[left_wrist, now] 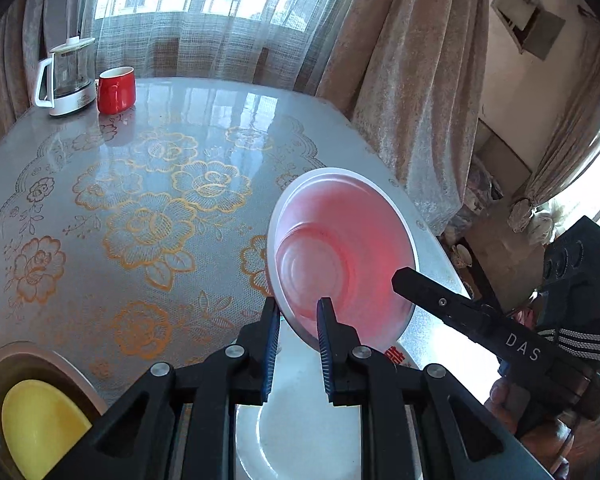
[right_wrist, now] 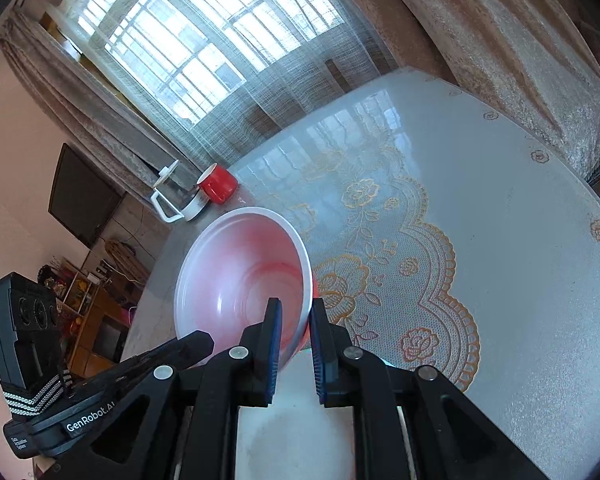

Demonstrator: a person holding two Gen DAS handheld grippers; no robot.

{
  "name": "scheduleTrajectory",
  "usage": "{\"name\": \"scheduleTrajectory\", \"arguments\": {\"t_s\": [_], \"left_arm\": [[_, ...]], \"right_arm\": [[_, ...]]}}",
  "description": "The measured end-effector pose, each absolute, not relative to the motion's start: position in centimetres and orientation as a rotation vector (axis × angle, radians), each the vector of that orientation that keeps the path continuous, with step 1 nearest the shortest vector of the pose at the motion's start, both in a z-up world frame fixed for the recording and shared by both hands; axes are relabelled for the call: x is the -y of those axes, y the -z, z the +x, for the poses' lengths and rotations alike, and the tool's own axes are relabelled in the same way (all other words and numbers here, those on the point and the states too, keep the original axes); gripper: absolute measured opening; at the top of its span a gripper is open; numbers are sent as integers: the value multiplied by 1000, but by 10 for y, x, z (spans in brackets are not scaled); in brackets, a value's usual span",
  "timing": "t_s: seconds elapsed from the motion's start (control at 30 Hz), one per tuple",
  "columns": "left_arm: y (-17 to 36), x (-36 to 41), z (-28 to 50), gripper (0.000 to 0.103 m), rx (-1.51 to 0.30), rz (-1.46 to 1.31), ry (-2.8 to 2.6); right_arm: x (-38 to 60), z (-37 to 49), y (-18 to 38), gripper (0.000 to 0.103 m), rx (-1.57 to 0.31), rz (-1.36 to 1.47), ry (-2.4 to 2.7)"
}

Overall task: Organize plates and bowls
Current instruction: 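Lift the red-and-white bowl and carry it toward the steel basin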

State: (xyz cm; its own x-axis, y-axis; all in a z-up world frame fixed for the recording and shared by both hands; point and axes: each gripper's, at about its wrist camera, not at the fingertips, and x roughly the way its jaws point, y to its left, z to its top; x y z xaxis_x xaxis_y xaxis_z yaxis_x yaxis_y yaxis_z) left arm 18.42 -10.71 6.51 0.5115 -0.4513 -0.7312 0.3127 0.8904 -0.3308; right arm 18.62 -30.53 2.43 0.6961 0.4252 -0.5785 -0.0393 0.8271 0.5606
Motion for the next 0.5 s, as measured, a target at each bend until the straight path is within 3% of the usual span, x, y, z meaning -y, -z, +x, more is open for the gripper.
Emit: {"name": "scheduleTrajectory", "arguments": {"t_s": [0.5], "left_arm": [[-76,30,115,18,-855,-224,405]], "right_arm": [[233,152,-31,14,-773,489,-405]]}}
